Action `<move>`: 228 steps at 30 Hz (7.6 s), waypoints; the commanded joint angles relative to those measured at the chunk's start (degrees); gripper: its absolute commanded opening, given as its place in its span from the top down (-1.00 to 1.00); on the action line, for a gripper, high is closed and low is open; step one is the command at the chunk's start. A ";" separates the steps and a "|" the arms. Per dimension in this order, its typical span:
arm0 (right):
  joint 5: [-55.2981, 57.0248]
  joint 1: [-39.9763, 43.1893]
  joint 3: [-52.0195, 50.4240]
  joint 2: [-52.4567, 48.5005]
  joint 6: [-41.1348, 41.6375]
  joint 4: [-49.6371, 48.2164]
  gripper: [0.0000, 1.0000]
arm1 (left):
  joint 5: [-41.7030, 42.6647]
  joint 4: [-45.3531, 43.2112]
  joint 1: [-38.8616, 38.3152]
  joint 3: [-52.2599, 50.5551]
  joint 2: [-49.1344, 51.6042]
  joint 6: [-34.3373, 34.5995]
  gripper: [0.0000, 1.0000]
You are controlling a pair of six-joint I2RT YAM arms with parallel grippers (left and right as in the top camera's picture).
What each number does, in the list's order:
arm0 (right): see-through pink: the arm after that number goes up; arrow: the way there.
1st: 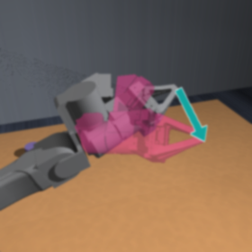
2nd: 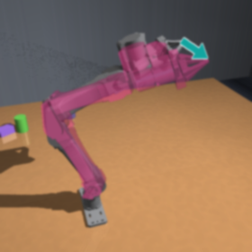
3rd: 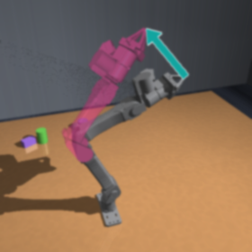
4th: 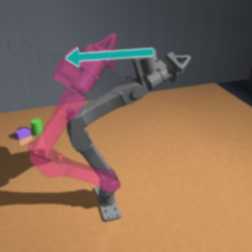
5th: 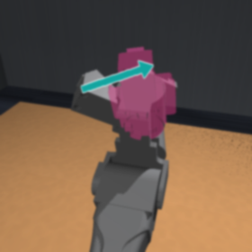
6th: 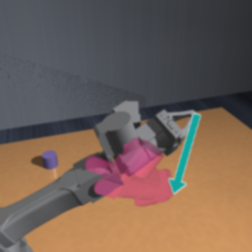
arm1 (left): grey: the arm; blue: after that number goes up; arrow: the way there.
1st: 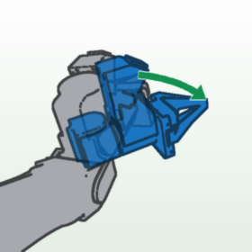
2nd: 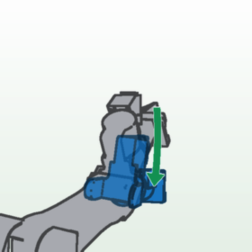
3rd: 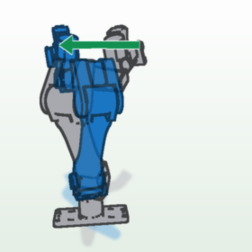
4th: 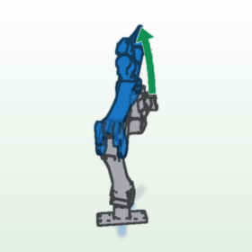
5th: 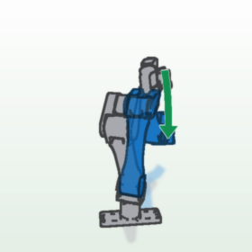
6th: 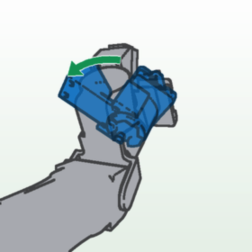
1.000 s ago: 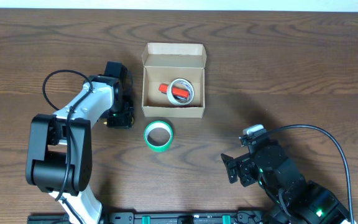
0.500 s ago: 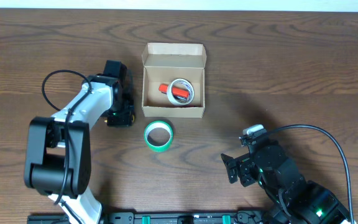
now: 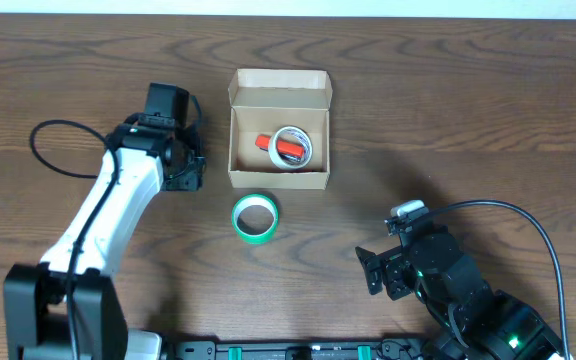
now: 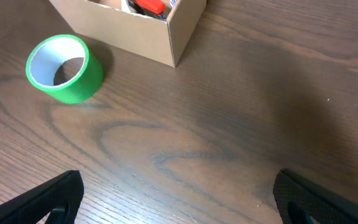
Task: Pack container
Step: 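Close the left gripper on the correction tape dispenser and lift it, then carry the dispenser with the left gripper into the box and release, then move the left gripper to the green tape roll and grip its rim, then lift the green tape roll with the left gripper and lower it into the box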
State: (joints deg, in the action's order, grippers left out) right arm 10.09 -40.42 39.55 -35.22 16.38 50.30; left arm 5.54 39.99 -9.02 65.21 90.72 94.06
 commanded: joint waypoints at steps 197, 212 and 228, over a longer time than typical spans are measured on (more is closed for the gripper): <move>0.61 -0.85 -0.02 0.02 0.94 0.13 -0.99 | -4.37 22.21 -19.30 32.44 13.49 -15.26 0.88; 0.61 -0.85 -0.02 0.02 0.94 0.13 -0.98 | -1.09 23.28 -15.98 32.79 22.18 -26.71 0.88; 0.61 -0.85 -0.02 0.02 0.94 0.13 -0.98 | -6.29 24.00 -15.63 32.79 25.24 -22.51 0.86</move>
State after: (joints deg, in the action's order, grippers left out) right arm 10.11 -40.42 39.51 -35.22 16.38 50.30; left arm 2.13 63.26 -25.12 96.47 115.26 69.23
